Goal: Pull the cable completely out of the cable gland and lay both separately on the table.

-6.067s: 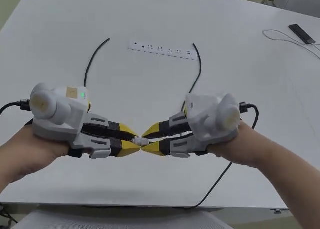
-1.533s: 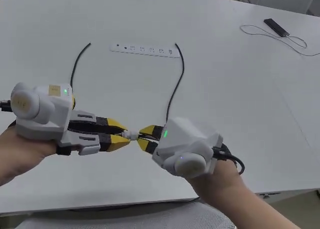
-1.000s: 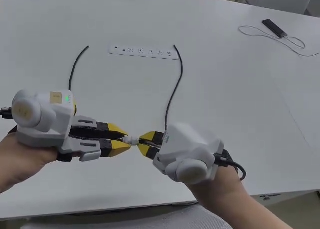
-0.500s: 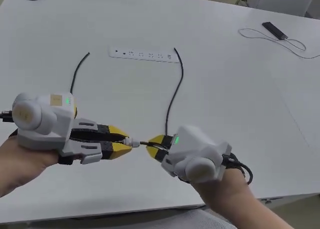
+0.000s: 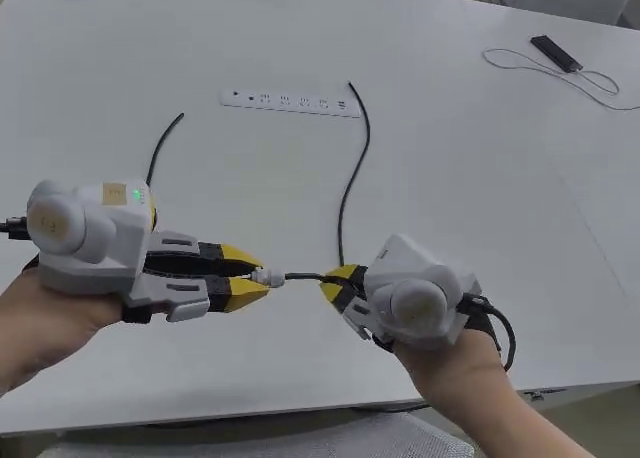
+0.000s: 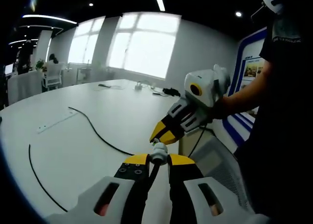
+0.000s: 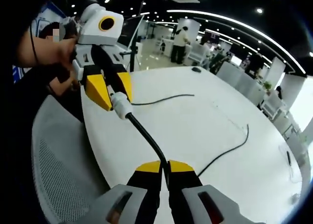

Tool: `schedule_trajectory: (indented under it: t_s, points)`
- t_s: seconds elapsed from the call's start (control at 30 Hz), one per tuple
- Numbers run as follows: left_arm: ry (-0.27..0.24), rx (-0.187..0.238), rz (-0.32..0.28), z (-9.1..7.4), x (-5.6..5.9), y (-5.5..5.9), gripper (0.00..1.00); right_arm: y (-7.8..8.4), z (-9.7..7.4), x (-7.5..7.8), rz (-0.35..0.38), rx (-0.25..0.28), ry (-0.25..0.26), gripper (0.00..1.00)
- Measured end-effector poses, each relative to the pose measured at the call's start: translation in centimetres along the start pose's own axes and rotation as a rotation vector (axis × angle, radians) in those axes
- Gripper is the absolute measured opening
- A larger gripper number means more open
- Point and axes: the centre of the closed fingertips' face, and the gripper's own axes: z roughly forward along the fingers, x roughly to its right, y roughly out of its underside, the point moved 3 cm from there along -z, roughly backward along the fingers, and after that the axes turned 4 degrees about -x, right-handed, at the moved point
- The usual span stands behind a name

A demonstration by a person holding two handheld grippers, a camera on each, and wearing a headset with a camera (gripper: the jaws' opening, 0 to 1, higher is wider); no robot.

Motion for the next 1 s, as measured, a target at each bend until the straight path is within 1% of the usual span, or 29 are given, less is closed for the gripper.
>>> schedule_trajectory:
  t_s: [0.07,0.1,0.17,0.2,0.23,0.27,0.3,0.33,0.37,0.4,0.47,0.53,0.7,0.77,0.93,0.97,1.0]
  points:
    - [0.001,0.005,-0.007,0.1,0.1,0.0,0.15,0.5,0.1,0.2,0.019,-0.014,0.007,0.00]
    - [0.002,0.007,-0.009,0.1,0.1,0.0,0.15,0.8,0.1,0.4,0.047,-0.026,0.013,0.00]
    - [0.004,0.009,-0.008,0.2,0.2,0.0,0.15,1.2,0.2,0.7,0.092,-0.032,0.015,0.00]
    - [0.005,0.012,-0.011,0.2,0.3,-0.1,0.15,1.7,0.2,1.0,0.130,-0.050,0.029,0.00]
    - [0.006,0.014,-0.012,0.2,0.3,-0.1,0.15,2.0,0.3,1.0,0.159,-0.057,0.024,0.00]
    - [0.008,0.016,-0.012,0.3,0.4,-0.1,0.15,2.3,0.4,1.1,0.212,-0.060,0.019,0.00]
    - [0.008,0.017,-0.011,0.3,0.4,-0.1,0.15,2.5,0.4,1.3,0.233,-0.065,0.025,0.00]
    - [0.008,0.019,-0.011,0.4,0.5,-0.2,0.15,2.9,0.4,1.4,0.258,-0.086,0.030,0.00]
    - [0.011,0.019,-0.011,0.4,0.6,-0.2,0.15,3.1,0.5,1.4,0.265,-0.093,0.028,0.00]
    - [0.012,0.019,-0.012,0.5,0.7,-0.2,0.15,3.2,0.6,1.2,0.285,-0.088,0.014,0.00]
    - [0.013,0.011,-0.006,0.7,0.9,-0.1,0.15,3.3,0.7,1.0,0.316,-0.095,0.013,0.00]
    - [0.014,0.007,-0.006,0.7,0.9,0.0,0.15,3.4,0.8,0.9,0.310,-0.098,0.015,0.00]
    - [0.009,0.008,-0.013,0.3,0.8,0.2,0.15,3.2,0.4,0.6,0.241,-0.077,0.010,0.00]
    - [0.005,0.008,-0.015,0.2,0.8,0.3,0.15,3.1,0.3,0.5,0.242,-0.075,0.002,0.00]
    - [-0.005,0.019,-0.023,-0.2,0.6,0.3,0.15,2.8,-0.1,0.1,0.214,-0.052,-0.010,0.00]
    - [-0.007,0.019,-0.026,-0.2,0.5,0.3,0.15,2.6,-0.1,-0.1,0.205,-0.043,-0.015,0.01]
    - [-0.009,0.016,-0.026,-0.2,0.5,0.4,0.15,2.6,-0.1,-0.2,0.181,-0.046,-0.011,0.01]
